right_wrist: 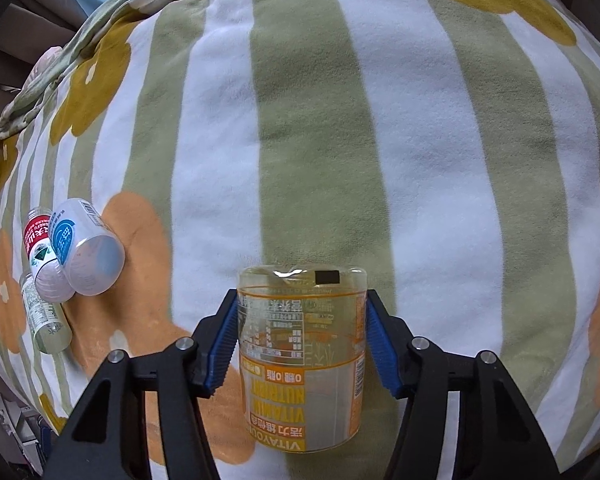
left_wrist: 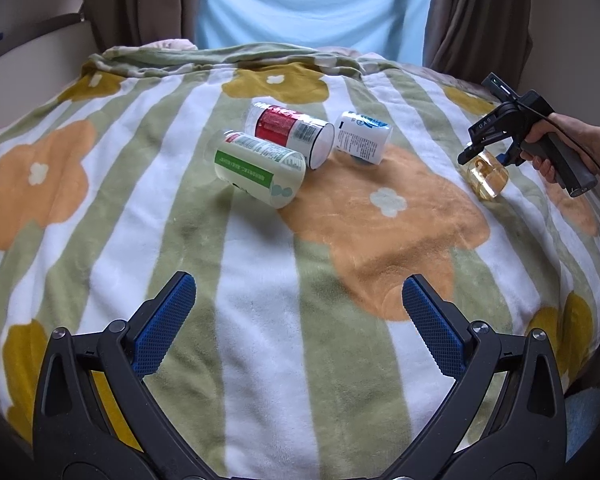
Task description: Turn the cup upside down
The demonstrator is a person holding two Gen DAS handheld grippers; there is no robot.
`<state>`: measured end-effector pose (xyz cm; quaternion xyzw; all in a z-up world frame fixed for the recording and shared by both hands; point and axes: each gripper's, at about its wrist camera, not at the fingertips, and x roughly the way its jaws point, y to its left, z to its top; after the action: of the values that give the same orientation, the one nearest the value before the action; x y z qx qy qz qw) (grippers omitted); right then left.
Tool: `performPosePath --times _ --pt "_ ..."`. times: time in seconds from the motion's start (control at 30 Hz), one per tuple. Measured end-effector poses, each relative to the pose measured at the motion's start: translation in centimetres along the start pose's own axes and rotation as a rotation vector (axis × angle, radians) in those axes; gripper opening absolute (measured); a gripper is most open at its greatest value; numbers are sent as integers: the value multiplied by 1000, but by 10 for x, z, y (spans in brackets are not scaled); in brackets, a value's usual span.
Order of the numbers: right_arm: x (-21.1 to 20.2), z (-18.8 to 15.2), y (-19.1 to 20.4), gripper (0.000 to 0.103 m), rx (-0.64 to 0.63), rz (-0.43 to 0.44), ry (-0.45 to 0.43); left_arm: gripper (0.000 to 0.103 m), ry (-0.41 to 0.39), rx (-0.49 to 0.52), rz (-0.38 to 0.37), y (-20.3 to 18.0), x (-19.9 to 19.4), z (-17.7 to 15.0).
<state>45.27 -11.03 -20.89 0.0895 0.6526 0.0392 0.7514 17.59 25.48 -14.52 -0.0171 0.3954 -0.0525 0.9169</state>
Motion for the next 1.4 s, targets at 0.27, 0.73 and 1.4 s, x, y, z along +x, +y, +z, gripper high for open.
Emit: performPosePath --times 0.27,0.73,1.4 --pt "-41 -34 48 55 -153 57 -16 103 -8 -1 10 7 -31 -1" --pt "-18 -162 186 55 -350 261 117 103 -36 -42 -18 21 -102 -26" --pt "22 -181 202 89 -300 136 110 103 66 -81 -27 20 -85 -38"
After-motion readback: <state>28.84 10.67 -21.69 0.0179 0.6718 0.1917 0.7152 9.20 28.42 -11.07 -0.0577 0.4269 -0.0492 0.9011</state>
